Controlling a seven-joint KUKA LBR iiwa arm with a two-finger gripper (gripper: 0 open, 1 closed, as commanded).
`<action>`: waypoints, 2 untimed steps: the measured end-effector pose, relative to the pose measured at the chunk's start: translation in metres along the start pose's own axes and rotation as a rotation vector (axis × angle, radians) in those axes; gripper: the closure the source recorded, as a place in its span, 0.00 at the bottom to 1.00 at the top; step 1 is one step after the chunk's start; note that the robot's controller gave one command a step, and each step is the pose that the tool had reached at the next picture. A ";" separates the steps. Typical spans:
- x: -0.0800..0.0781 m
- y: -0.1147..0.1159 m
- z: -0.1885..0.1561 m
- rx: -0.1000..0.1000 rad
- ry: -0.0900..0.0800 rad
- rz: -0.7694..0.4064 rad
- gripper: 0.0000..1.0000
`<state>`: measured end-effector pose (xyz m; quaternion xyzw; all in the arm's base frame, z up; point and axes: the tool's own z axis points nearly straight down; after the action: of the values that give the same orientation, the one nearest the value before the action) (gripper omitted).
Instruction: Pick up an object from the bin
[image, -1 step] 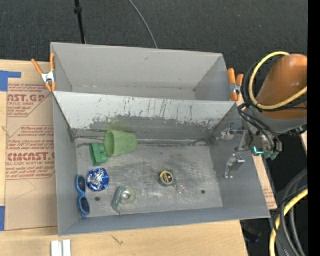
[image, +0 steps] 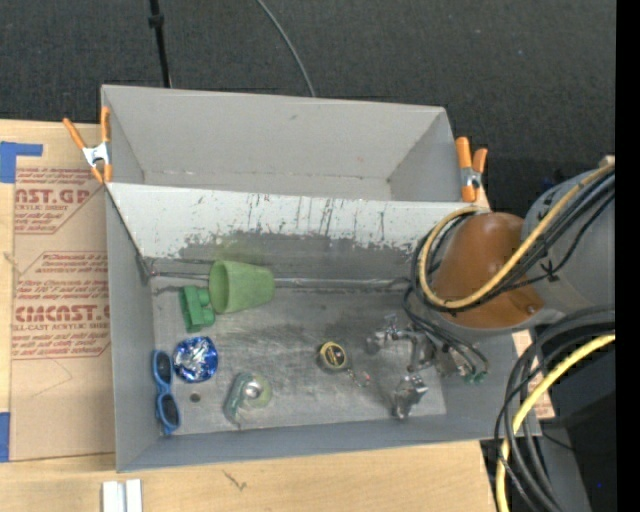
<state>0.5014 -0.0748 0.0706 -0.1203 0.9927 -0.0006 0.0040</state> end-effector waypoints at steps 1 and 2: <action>-0.054 0.075 -0.016 -0.005 0.004 -0.297 0.00; -0.073 0.105 -0.010 -0.006 0.005 -0.622 0.00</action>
Offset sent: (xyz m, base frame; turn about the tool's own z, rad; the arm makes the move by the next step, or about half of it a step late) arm 0.0338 0.0833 0.0165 -0.2943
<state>0.5473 0.0442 0.0810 -0.4183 0.9083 0.0007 0.0011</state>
